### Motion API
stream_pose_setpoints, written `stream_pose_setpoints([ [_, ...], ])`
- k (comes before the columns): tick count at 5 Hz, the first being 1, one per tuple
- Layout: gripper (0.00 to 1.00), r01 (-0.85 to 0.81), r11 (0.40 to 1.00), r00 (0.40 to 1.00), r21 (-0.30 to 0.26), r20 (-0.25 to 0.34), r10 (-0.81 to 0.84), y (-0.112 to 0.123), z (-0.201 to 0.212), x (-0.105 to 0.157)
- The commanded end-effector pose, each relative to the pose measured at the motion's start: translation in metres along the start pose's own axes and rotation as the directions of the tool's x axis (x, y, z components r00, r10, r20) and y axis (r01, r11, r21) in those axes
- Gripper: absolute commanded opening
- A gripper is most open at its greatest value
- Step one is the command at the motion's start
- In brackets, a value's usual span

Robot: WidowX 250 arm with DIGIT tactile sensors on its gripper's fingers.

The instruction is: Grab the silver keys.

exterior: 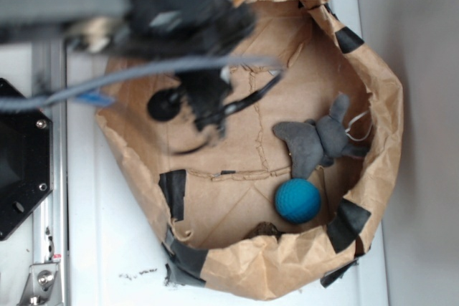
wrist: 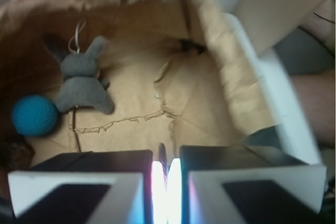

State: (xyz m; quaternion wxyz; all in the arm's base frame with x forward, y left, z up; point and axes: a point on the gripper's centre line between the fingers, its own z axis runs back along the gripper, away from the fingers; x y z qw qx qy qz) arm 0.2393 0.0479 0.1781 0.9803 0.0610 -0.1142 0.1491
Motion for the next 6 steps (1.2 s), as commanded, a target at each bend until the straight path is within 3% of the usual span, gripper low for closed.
stream_pose_setpoints([
  [1, 0.0, -0.009, 0.998, 0.999, 0.061, -0.044, 0.011, -0.021, -0.018, 0.013],
  [2, 0.0, 0.041, 0.996, 0.992, 0.083, -0.123, -0.031, -0.037, -0.05, 0.002],
  [3, 0.0, 0.052, 0.999, 0.992, -0.007, -0.118, -0.052, -0.037, -0.033, -0.004],
  [6, 0.0, 0.04, 0.998, 0.995, -0.051, -0.093, -0.045, -0.038, -0.039, -0.007],
])
